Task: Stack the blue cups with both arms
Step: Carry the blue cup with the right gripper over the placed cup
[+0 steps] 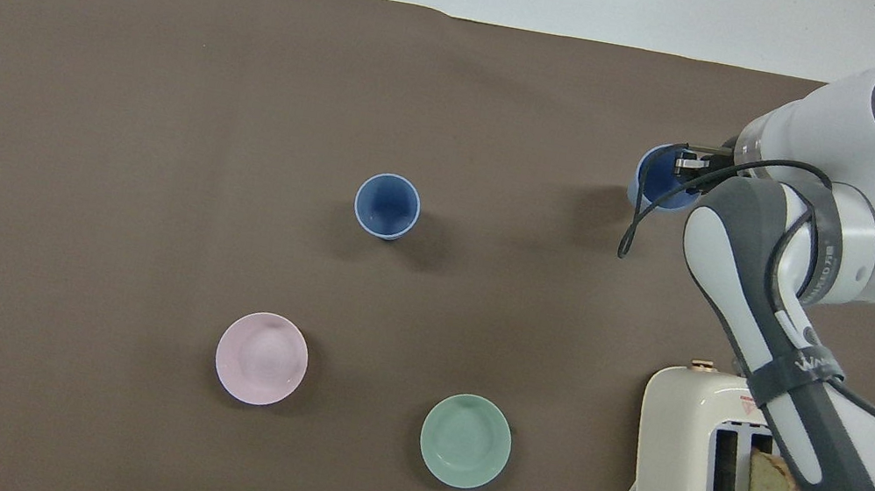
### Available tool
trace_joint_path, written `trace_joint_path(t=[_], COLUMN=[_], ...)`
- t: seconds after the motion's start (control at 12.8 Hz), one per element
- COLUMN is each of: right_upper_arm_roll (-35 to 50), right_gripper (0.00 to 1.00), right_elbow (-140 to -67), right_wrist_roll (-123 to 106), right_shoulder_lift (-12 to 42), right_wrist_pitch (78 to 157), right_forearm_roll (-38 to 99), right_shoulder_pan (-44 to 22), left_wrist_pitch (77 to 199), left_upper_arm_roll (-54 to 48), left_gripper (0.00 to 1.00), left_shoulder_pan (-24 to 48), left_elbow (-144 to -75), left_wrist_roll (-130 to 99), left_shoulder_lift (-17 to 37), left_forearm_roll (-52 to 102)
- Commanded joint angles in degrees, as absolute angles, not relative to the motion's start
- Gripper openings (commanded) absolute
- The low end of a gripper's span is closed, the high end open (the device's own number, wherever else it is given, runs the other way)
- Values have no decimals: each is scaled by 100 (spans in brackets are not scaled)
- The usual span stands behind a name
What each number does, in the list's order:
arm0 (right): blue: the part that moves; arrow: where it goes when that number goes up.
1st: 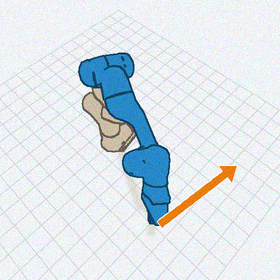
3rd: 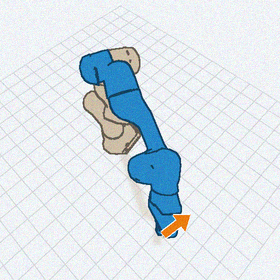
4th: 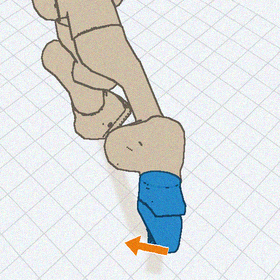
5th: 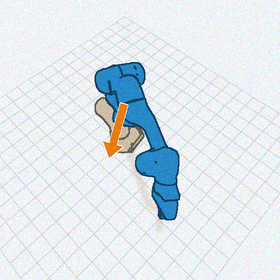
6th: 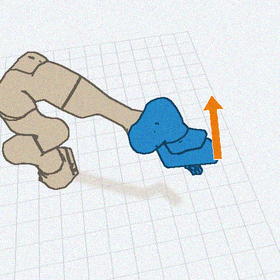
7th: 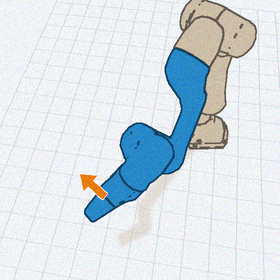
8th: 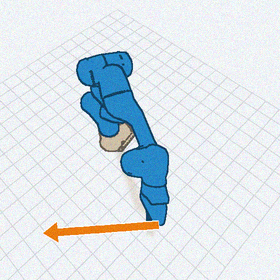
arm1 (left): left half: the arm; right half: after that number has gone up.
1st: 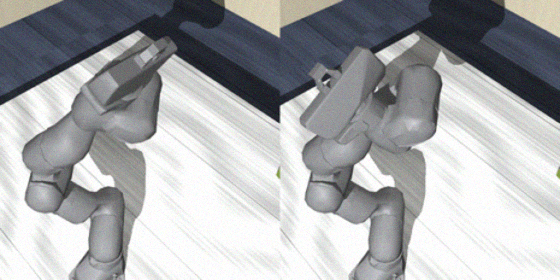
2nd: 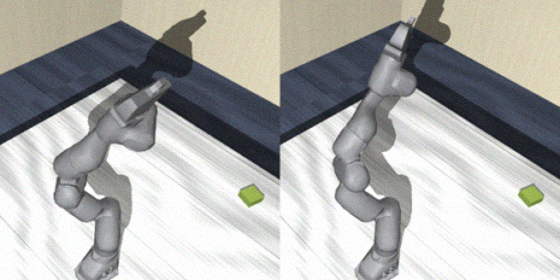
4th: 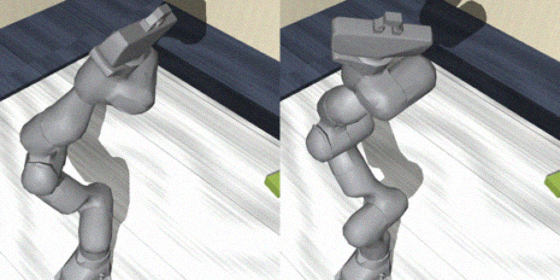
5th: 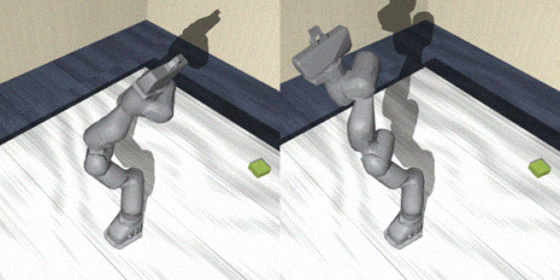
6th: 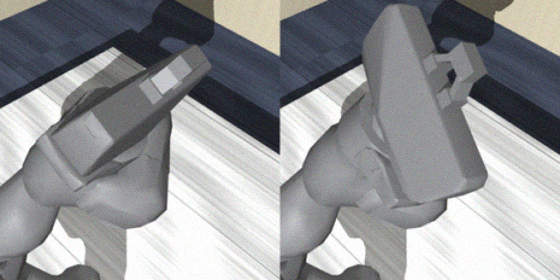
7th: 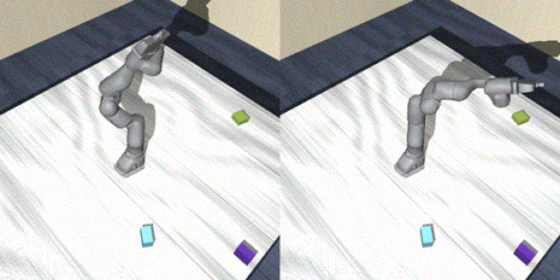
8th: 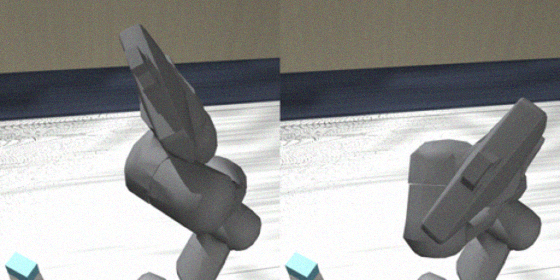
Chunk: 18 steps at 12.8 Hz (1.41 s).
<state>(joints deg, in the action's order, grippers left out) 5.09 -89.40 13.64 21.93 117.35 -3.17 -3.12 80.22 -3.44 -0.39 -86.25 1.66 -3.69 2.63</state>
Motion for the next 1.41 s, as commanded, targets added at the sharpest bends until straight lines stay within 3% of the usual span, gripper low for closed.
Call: trace_joint_path(t=[0.0,0.39,0.86,1.33], right_upper_arm_roll=[580,580,826,826], right_gripper=[0,0,0,0], right_elbow=[-8913,-8517,-8156,-7629], right_wrist_roll=[1888,3126,3920,4632], right_shoulder_lift=[1767,1679,1740,2364], right_wrist_pitch=[11366,10916,10784,10898], right_forearm_roll=[-299,-308,44,8], right_shoulder_pan=[-596,-1738,-2109,-2619], left_wrist_pitch=[7954,7998,7963,7963], left_upper_arm_roll=[-343,-352,-343,-343], left_gripper=[100,100,100,100], left_shoulder_pan=[-79,-88,-88,-88], left_elbow=[-8745,-8807,-8771,-8771], left_wrist_roll=[114,114,79,79], left_shoulder_lift=[-501,-492,-483,-483], left_forearm_roll=[316,272,281,290])
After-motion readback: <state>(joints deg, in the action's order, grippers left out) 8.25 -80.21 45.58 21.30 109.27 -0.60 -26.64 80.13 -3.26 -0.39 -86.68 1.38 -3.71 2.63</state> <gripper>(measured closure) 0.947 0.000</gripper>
